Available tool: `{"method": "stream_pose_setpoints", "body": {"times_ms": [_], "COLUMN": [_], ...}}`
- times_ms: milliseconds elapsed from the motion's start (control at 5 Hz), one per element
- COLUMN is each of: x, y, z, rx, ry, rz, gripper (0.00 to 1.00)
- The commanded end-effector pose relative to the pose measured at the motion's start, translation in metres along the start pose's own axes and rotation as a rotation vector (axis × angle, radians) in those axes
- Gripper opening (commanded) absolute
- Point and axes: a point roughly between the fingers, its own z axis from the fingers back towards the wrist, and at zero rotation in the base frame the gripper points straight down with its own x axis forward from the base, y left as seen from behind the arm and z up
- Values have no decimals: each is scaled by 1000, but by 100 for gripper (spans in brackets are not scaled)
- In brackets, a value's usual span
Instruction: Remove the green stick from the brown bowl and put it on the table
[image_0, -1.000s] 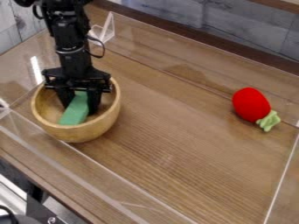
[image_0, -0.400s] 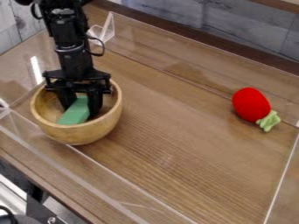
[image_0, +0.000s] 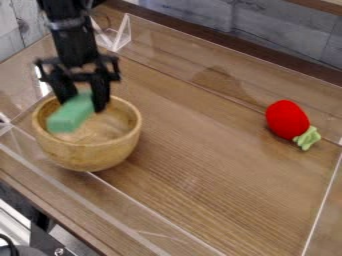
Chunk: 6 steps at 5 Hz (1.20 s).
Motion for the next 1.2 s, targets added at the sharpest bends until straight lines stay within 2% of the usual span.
{"method": "stream_pose_setpoints", "body": {"times_ms": [0, 200, 400, 800, 1000], "x": [-3, -15, -31, -53, -54], "y": [-20, -41, -67, -113, -121], "z": [29, 25, 10, -37, -61], "rx": [0, 7, 29, 66, 79], "ry": [-68, -68, -66, -74, -85], "rz": [-25, -97, -189, -315, -376], "gripper": [0, 0, 0, 0, 0]}}
